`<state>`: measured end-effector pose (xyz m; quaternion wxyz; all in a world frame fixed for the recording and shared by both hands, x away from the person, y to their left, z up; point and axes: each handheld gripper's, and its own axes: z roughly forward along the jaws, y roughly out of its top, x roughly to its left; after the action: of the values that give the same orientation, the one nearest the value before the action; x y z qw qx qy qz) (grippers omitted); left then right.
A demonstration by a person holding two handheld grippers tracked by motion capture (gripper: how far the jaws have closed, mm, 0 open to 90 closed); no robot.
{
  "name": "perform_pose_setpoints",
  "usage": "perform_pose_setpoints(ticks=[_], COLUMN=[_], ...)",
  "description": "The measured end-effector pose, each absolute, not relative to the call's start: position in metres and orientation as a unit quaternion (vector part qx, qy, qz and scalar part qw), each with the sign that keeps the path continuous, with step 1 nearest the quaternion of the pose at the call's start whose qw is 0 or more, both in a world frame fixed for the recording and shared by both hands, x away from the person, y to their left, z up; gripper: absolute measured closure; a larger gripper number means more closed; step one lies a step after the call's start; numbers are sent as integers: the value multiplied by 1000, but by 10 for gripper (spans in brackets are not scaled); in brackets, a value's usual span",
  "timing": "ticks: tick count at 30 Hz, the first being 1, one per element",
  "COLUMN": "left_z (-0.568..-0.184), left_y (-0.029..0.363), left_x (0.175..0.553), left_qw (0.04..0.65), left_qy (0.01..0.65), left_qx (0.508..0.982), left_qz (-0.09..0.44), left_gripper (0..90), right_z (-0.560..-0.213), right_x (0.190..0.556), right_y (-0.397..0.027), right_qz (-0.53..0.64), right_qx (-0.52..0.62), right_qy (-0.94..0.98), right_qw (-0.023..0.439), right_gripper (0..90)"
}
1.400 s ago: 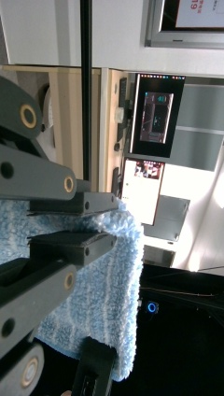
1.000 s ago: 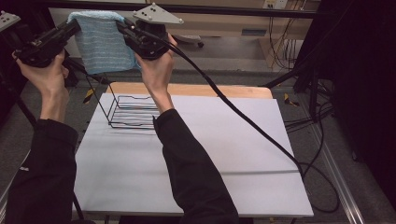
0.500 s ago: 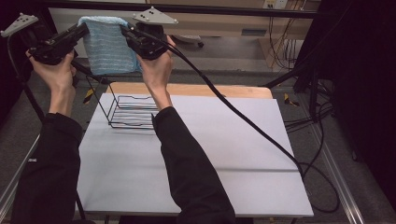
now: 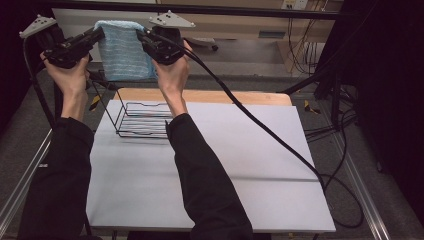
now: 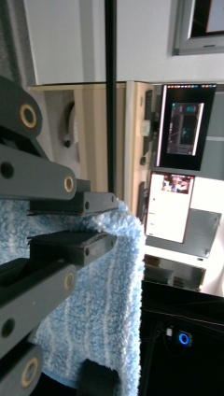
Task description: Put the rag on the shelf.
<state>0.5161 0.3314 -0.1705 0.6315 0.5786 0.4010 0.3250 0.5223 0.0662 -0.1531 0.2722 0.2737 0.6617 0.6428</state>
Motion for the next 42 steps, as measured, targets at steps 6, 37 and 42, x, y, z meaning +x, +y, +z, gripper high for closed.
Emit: perform_pose_setpoints(ticks=[6, 37, 42], left_z=[-177, -227, -232], left_y=[329, 353, 355], left_x=[520, 494, 486], left_qw=[622, 608, 615], left_qy=[403, 384, 372], left_qx=[587, 625, 629], left_qz=[326, 303, 296], left_gripper=[810, 802, 799], right_z=[-163, -206, -210], right_x=[528, 516, 512], right_y=[64, 72, 68], right_qz=[638, 604, 605], right_qx=[279, 261, 262], right_qy=[665, 714, 716], right_qw=[269, 239, 229], right_gripper=[820, 815, 815])
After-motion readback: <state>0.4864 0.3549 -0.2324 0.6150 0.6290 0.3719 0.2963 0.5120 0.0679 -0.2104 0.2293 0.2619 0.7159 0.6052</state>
